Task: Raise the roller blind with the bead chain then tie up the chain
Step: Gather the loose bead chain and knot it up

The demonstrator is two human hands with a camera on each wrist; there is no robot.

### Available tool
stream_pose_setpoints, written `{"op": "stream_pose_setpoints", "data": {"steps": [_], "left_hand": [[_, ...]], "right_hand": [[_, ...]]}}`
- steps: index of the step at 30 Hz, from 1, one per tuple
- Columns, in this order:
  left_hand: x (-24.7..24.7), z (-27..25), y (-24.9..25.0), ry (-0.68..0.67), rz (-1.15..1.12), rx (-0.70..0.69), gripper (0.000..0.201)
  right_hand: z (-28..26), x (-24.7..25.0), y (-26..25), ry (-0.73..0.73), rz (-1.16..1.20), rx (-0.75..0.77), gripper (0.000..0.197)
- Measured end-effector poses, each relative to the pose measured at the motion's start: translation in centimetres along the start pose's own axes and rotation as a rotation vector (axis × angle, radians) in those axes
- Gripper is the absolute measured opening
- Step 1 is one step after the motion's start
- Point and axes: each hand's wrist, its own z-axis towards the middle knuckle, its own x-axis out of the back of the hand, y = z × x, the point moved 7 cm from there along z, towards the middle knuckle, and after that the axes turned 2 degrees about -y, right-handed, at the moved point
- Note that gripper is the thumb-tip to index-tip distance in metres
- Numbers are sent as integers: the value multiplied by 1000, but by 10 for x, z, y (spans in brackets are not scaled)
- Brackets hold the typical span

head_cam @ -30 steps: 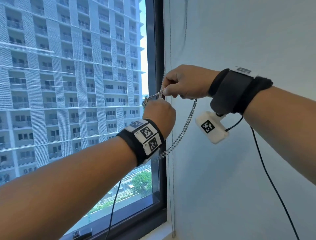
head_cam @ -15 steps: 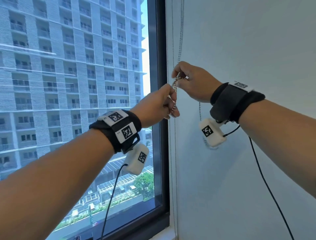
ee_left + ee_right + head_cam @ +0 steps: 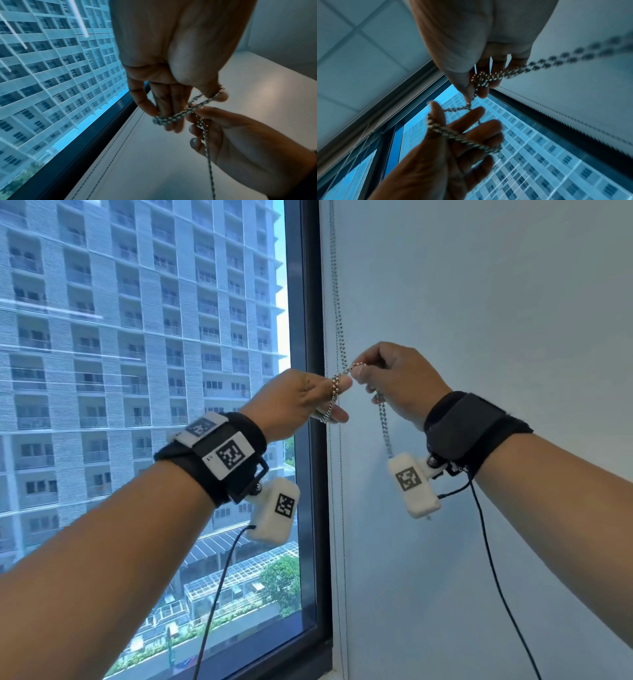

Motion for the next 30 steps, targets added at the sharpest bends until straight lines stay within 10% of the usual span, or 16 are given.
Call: {"op": "stream_pose_setpoints", "data": {"steps": [8, 17, 30], "left_hand": [[-28, -5, -24, 252, -116, 74, 66], [-33, -23, -5, 474, -68, 21, 24], [-42, -35, -11, 419, 0, 40, 56]], "right_hand": [[-20, -21, 24, -16, 335, -160, 11], [-43, -28, 7, -131, 255, -225, 22], [-60, -32, 8, -39, 272, -184, 12]]}}
